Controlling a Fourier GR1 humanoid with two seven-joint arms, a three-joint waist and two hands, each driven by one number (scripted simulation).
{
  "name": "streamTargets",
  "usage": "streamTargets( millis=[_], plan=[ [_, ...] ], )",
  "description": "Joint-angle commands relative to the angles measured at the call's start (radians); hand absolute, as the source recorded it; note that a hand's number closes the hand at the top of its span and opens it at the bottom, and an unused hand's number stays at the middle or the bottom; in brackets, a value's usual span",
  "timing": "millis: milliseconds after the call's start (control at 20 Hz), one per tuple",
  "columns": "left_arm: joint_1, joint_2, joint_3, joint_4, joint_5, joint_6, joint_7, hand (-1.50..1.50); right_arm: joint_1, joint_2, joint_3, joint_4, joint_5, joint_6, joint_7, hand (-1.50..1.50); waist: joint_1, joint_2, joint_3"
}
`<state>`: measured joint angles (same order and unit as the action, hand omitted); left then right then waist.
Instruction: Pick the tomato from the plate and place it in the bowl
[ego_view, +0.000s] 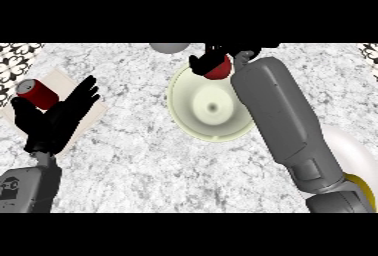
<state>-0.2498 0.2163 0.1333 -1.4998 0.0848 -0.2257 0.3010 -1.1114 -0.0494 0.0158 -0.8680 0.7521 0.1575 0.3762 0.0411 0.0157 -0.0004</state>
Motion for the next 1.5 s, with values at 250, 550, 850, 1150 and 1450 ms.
streamTargets(
  millis=[250, 550, 850, 1150, 1450],
  plan=[
    [-0.052, -0.007, -0.004, 0.028, 0.007, -0.009, -0.012, 0.00, -0.065, 0.049, -0.153, 0.329, -0.209, -0.168, -0.059, -1.50, 0.037, 0.010, 0.000],
    [-0.047, -0.013, -0.018, 0.037, -0.020, 0.004, -0.017, 0.00, -0.084, 0.049, -0.205, 0.448, -0.263, -0.310, -0.290, -1.50, 0.041, 0.014, 0.001],
    [-0.057, -0.003, -0.014, 0.038, -0.009, -0.011, -0.009, 0.00, -0.157, 0.031, -0.239, 0.529, -0.243, -0.425, -0.364, -1.50, 0.038, 0.016, 0.000],
    [-0.003, -0.007, 0.004, -0.008, 0.007, -0.003, -0.010, 0.00, -0.174, -0.014, -0.286, 0.550, -0.258, -0.539, -0.387, -1.50, 0.013, 0.001, 0.000],
    [-0.006, 0.002, 0.015, 0.069, -0.017, -0.004, -0.060, 0.00, -0.090, -0.141, -0.322, 0.520, -0.292, -0.505, -0.497, -1.50, -0.021, -0.006, 0.000]
  ],
)
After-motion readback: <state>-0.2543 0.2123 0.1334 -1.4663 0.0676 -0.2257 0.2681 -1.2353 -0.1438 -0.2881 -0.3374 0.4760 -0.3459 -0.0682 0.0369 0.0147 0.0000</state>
